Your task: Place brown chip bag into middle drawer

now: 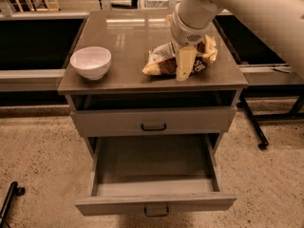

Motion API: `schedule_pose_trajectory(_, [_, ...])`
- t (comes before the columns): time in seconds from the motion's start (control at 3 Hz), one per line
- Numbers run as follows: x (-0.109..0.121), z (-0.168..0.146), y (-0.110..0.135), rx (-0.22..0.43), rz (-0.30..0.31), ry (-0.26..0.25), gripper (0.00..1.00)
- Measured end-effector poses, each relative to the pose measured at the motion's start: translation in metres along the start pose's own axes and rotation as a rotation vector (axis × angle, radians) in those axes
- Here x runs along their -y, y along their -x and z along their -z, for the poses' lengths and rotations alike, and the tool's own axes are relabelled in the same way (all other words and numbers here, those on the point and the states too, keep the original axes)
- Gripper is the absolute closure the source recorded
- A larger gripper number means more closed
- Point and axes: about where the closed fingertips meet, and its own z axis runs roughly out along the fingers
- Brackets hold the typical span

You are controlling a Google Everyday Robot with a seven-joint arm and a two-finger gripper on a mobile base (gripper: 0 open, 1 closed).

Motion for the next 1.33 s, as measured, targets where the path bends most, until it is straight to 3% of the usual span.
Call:
schedule_pose_trajectory(0.33, [0.01,-0.021,-0.015,-0.025,-0.017,0.034,0.0])
schedule_pose_trajectory(1.33, [0.018,-0.052,-0.045,-0.065,-0.084,0.12,0.24])
